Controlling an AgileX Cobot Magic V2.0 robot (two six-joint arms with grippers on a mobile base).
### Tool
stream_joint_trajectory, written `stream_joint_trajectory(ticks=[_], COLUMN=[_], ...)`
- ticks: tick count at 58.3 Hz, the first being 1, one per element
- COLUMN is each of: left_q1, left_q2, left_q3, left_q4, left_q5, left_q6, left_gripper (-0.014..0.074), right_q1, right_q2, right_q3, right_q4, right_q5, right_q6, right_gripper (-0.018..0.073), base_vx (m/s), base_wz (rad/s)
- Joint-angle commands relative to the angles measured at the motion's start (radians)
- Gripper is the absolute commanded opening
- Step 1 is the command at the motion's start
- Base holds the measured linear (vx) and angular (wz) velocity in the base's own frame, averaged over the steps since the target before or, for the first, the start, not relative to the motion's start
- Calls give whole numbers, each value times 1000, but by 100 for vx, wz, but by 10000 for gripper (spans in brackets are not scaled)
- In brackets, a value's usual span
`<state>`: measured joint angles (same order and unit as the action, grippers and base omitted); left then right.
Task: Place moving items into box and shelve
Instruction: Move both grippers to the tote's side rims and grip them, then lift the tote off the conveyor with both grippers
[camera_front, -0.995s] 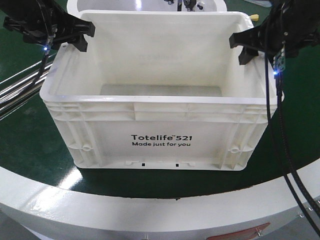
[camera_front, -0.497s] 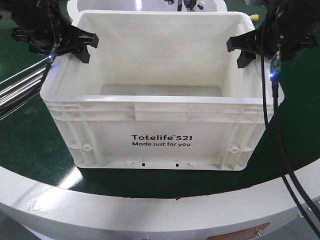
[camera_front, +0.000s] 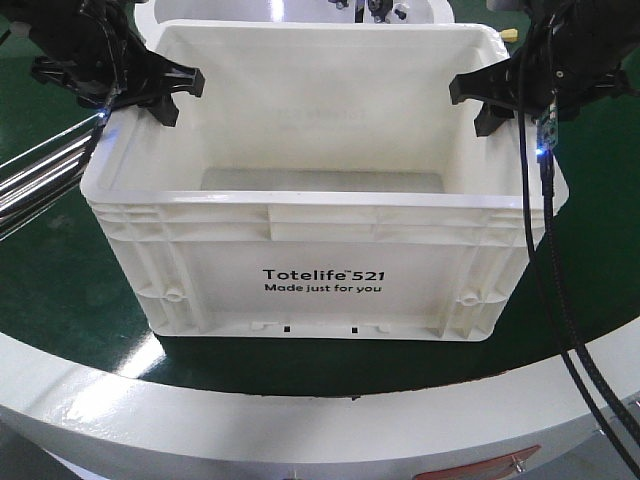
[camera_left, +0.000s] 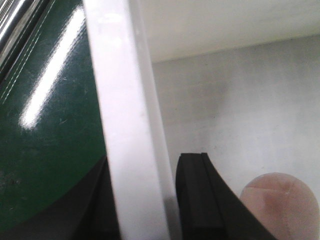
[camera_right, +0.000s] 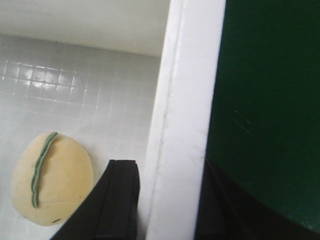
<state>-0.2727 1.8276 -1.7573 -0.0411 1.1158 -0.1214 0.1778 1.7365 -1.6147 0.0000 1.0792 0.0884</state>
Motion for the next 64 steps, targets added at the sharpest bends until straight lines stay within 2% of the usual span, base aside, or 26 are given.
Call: stream_joint_trajectory(ticks=[1, 19, 27, 55, 64], left_q1=[1, 1, 1, 0, 0], left_q2=[-42, -79, -102, -193, -224], left_q3=[-28, -39, -65, -101, -102], left_q4=[12, 12, 12, 11, -3], left_q5=[-42, -58, -52, -5, -1], left_q6=[43, 43, 28, 26, 25], left_gripper=[-9, -7, -5, -4, -4], right_q1=[-11, -11, -11, -11, -11], right_q2=[-43, -67, -91, -224, -280], right_q3=[-32, -32, -32, -32, -32], right_q4=[-67, -55, -26, -22, 0], right_q5=[-6, -20, -27, -56, -97], right_q6=[-30, -30, -30, -31, -65], right_gripper=[-11, -8, -8, -8, -8], base_vx=[0, 0, 0, 0, 0], base_wz=[0, 0, 0, 0, 0])
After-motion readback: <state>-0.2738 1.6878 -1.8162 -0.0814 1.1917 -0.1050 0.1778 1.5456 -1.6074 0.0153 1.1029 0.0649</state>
